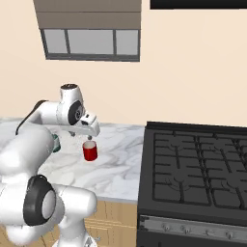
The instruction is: Clear the mugs and bowl far away from the sink.
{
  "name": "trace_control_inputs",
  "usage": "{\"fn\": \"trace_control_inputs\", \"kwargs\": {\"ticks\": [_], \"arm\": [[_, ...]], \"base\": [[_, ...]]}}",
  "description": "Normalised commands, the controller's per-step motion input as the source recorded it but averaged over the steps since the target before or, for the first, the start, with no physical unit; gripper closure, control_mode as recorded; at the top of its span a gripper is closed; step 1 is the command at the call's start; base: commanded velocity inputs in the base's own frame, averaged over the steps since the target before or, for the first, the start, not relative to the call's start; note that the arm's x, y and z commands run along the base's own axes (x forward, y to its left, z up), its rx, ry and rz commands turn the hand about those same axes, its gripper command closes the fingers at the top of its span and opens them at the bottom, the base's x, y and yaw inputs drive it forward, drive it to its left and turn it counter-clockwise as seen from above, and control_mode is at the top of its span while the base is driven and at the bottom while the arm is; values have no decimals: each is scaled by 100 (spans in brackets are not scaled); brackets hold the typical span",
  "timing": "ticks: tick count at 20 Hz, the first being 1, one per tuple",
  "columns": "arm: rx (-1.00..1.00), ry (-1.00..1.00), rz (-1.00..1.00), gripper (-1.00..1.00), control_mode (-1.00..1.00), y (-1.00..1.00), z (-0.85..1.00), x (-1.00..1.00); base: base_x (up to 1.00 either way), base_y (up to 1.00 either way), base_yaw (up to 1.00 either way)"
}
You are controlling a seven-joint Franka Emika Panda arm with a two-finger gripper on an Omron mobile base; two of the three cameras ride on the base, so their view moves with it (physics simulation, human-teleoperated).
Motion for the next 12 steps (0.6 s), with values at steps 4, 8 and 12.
{"fn": "trace_control_inputs", "kwargs": {"ticks": [4, 8, 12], "arm": [[3, -37, -3, -100, -100, 0, 57, -100], [3, -25, 0, -100, -100, 0, 73, -79], [1, -8, 0, -100, -100, 0, 72, -67]], "base": [[0, 0, 0], [0, 0, 0], [0, 0, 0]]}}
